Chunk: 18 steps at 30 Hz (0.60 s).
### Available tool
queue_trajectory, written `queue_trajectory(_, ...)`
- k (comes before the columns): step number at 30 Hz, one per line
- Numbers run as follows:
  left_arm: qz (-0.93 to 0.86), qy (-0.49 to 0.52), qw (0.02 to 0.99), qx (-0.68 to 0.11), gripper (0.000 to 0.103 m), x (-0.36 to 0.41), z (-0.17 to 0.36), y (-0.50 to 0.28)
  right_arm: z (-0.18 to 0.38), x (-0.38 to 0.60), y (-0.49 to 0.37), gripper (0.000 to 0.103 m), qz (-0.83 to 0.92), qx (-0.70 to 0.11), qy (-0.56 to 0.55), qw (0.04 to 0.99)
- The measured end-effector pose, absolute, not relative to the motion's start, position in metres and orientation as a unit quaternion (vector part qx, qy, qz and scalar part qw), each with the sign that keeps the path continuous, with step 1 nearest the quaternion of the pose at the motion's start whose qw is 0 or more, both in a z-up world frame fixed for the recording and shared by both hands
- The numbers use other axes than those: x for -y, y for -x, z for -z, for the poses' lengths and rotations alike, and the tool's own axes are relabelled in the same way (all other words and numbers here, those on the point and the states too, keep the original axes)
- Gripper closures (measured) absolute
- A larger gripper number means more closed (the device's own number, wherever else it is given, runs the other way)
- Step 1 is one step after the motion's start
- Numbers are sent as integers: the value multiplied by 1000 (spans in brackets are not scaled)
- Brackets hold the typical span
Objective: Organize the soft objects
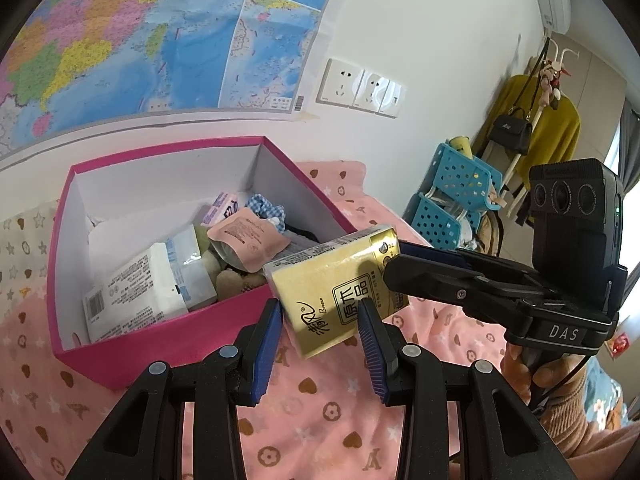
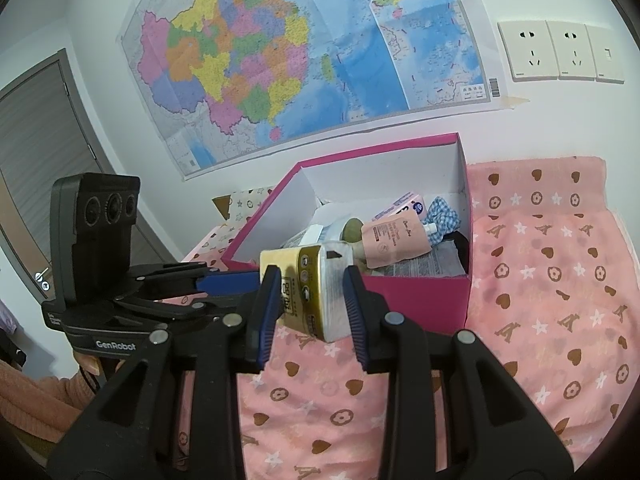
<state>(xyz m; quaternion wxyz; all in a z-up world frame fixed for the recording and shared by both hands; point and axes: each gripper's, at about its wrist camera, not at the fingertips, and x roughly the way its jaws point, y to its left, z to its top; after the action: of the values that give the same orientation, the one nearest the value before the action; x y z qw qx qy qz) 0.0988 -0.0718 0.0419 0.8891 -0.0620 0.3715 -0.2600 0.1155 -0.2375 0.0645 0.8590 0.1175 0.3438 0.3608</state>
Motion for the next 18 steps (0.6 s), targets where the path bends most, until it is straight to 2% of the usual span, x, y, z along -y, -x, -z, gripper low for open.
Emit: queue_trajectory(18, 245, 63, 893, -373, 65, 71, -42, -118, -55, 234, -140, 68, -359, -359, -128, 852)
